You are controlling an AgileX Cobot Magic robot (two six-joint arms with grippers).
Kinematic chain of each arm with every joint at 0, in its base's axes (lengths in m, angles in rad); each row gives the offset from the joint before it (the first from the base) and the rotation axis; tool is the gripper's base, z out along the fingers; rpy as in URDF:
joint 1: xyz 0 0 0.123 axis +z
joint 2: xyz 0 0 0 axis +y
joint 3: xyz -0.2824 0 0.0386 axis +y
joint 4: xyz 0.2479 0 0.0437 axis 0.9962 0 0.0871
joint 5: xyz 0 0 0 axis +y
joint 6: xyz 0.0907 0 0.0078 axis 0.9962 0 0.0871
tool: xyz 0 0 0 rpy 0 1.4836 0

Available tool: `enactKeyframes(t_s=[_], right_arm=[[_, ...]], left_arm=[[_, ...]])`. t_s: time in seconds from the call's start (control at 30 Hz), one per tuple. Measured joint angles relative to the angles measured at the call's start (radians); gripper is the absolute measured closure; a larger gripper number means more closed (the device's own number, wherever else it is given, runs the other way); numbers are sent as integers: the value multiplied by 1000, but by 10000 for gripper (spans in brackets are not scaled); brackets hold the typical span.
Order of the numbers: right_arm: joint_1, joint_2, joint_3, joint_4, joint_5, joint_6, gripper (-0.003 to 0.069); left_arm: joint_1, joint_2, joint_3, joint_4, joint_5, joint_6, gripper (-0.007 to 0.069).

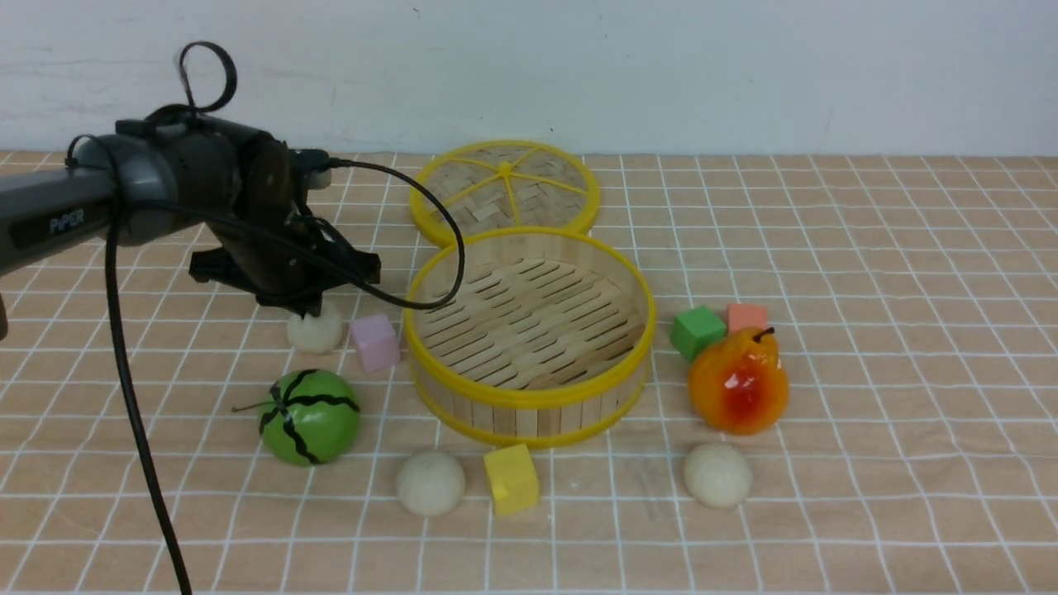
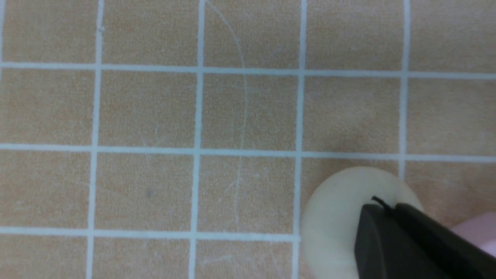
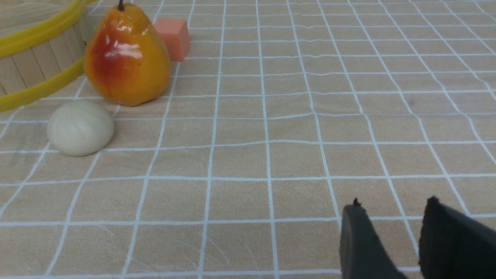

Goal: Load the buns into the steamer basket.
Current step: Use the left arm to grab a steamed stuffed bun, then use the left arm to put the steamed stuffed bun into the steamer

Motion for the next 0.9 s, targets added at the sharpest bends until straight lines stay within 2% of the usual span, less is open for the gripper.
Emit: enactKeyframes(t_s=[0.13, 0.43, 0.6, 0.7, 0.87, 0.9], right_arm=[[0, 0, 0, 0, 0, 0, 418], [0, 0, 0, 0, 0, 0, 418], [0, 0, 0, 0, 0, 0, 418], [0, 0, 0, 0, 0, 0, 418], [0, 0, 0, 0, 0, 0, 418], [0, 0, 0, 0, 0, 0, 418]], left_arm=[[1, -60, -82, -99, 71, 54, 638], [-19, -67, -135, -571, 48, 271, 636], [-67, 5, -135, -638, 18, 392, 622], [-89, 39, -135, -643, -20, 415, 599], [-96, 63, -135, -645, -43, 420, 524], [-96, 63, -135, -644, -43, 420, 479]])
